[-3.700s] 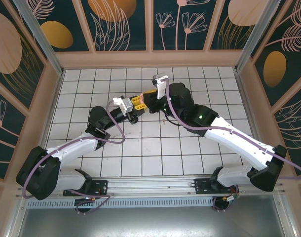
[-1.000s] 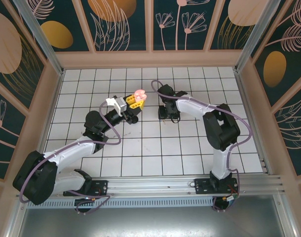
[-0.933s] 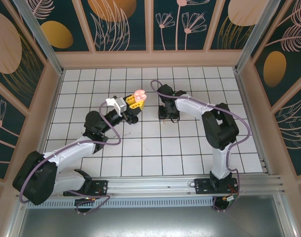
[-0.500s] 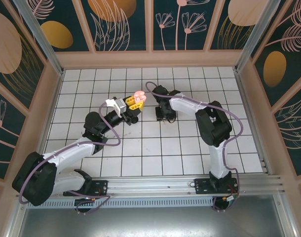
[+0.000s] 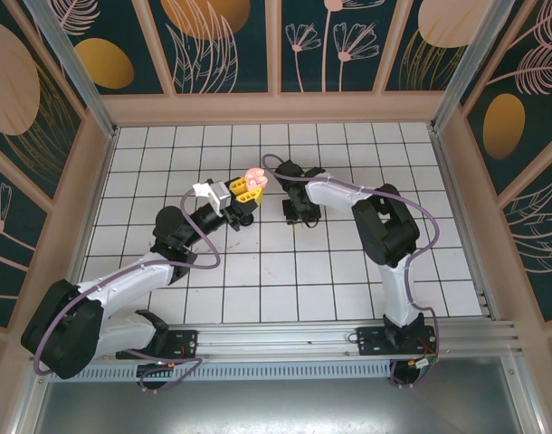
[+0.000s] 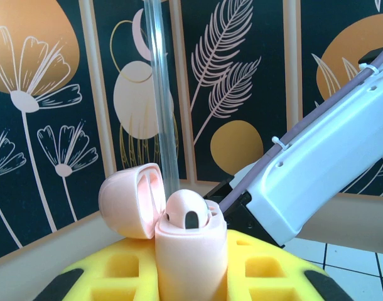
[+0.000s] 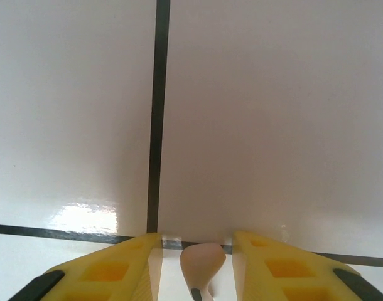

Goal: Insert the wireless bluetooth earbuds into the charging case

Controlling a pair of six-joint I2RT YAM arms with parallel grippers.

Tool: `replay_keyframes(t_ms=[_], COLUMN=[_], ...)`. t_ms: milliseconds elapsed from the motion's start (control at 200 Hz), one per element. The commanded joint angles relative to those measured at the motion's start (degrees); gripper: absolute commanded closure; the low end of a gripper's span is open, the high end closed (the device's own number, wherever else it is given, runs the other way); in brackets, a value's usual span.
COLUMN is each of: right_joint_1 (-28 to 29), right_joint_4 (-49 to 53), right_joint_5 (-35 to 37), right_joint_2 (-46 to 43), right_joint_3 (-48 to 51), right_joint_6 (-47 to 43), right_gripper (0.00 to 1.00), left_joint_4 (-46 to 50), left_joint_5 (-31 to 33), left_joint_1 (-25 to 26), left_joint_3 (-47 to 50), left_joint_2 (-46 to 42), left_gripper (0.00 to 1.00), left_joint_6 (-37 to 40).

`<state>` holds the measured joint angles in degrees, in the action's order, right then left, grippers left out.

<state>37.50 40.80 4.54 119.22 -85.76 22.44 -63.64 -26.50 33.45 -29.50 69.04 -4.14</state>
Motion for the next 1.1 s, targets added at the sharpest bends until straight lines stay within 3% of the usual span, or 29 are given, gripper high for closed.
replay_keyframes(t_ms=[0,656,1091], right_joint_1=[0.2,-1.0,-1.2], right_joint_4=[1.4,0.4,-2.4], right_joint_5=[1.5,1.1,0.2], right_joint_2=[2.3,2.7,-3.9], right_joint_3=[-1.0,-0.9,3.3], right_joint_6=[-0.1,-0.3,0.4], right_gripper=[0.65,0.73,0.83], left_joint_4=[-1.3,-0.4,0.3], left_joint_5=[0.0,0.1,-0.3], left_joint_1=[0.2,0.3,0.3], left_joint_3=[0.3,-0.5,-1.6], left_joint_2=[-1.1,-0.9,-0.4], left_gripper=[1.0,1.0,1.0], left_joint_6=[0.7,0.3,-0.5])
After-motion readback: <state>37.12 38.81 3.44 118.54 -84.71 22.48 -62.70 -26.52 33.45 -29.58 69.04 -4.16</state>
